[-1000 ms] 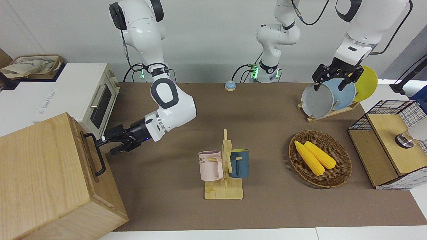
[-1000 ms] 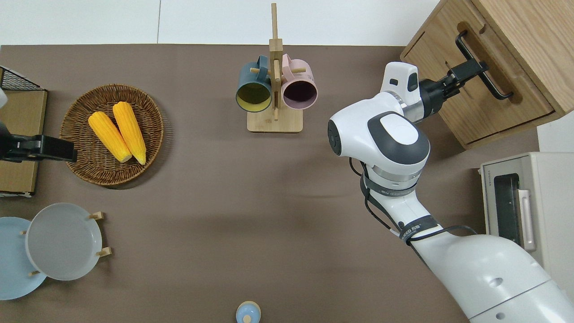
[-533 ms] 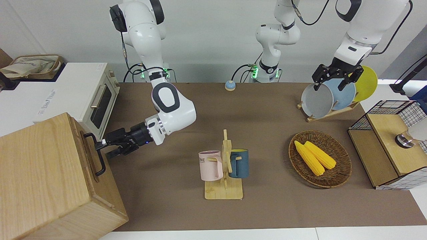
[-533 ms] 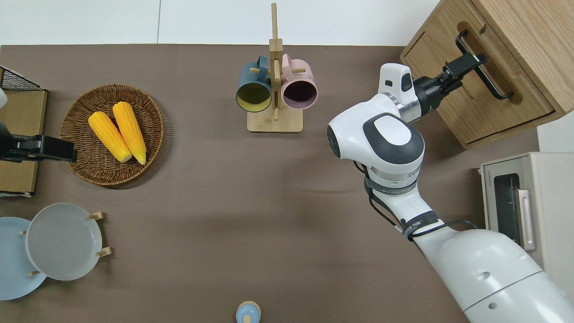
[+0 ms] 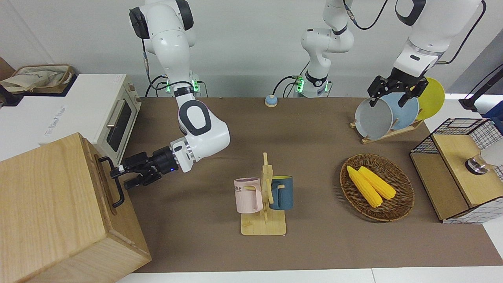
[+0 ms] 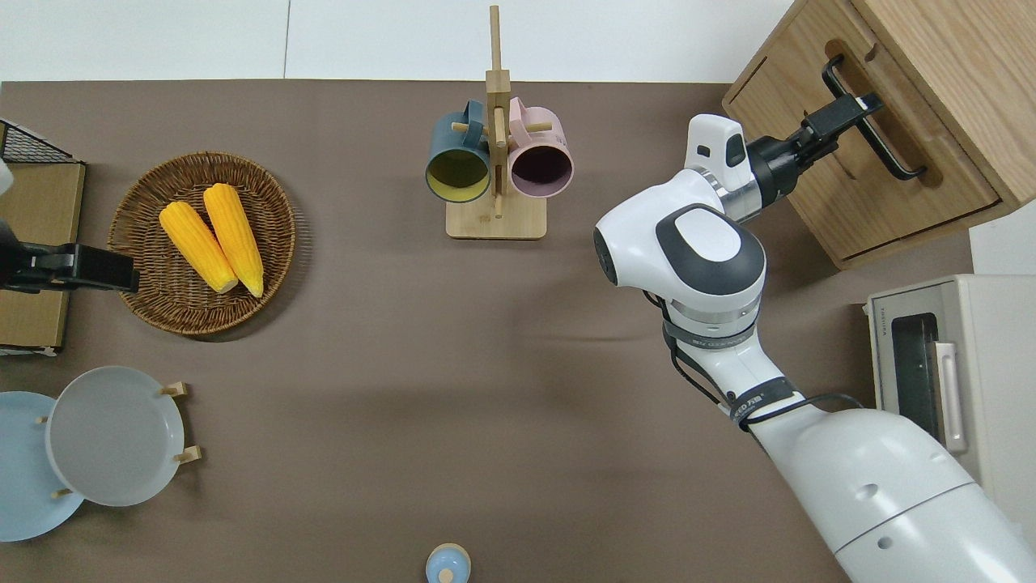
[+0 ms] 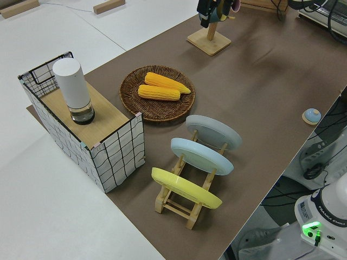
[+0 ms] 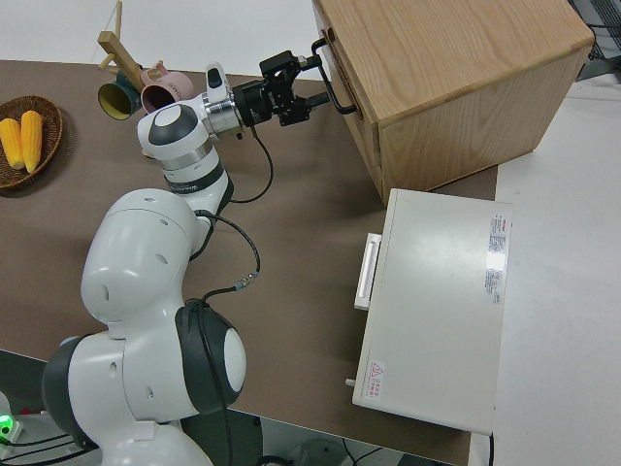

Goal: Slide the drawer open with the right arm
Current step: 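Close the right gripper on the black drawer handle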

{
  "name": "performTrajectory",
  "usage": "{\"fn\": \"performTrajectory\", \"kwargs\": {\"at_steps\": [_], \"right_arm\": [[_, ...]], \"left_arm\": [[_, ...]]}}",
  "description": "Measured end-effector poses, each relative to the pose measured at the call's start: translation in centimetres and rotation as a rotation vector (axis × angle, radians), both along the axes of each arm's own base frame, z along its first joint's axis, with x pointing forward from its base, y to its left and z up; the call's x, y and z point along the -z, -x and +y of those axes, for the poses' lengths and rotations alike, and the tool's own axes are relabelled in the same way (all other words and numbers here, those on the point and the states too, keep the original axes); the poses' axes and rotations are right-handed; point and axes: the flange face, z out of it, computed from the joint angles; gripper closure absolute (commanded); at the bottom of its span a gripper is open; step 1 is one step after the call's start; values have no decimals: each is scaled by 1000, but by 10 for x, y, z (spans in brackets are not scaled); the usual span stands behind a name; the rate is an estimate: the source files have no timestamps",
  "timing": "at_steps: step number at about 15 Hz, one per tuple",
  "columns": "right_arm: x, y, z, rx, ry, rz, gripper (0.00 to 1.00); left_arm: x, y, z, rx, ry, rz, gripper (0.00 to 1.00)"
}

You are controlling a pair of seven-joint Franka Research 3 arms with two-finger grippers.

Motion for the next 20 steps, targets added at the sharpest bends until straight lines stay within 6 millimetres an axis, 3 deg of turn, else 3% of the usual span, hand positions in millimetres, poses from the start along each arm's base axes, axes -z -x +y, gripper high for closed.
{"fn": "performTrajectory", "kwargs": {"at_steps": [5, 7, 10, 12, 15, 20], "right_arm": [[0, -1, -8, 12, -14, -43, 44], [0, -1, -8, 12, -16, -48, 259], [0, -1, -8, 13, -16, -48, 731], [0, -2, -10, 16, -14, -48, 914], [-2, -2, -11, 19, -4, -53, 975], [-4, -2, -11, 22, -1, -59, 984]], "left_arm": [[0, 0, 0, 0, 0, 0, 2], [0, 0, 0, 0, 0, 0, 5], [0, 0, 0, 0, 0, 0, 5], [0, 0, 0, 0, 0, 0, 5], [0, 0, 0, 0, 0, 0, 5], [0, 0, 0, 0, 0, 0, 5]]}}
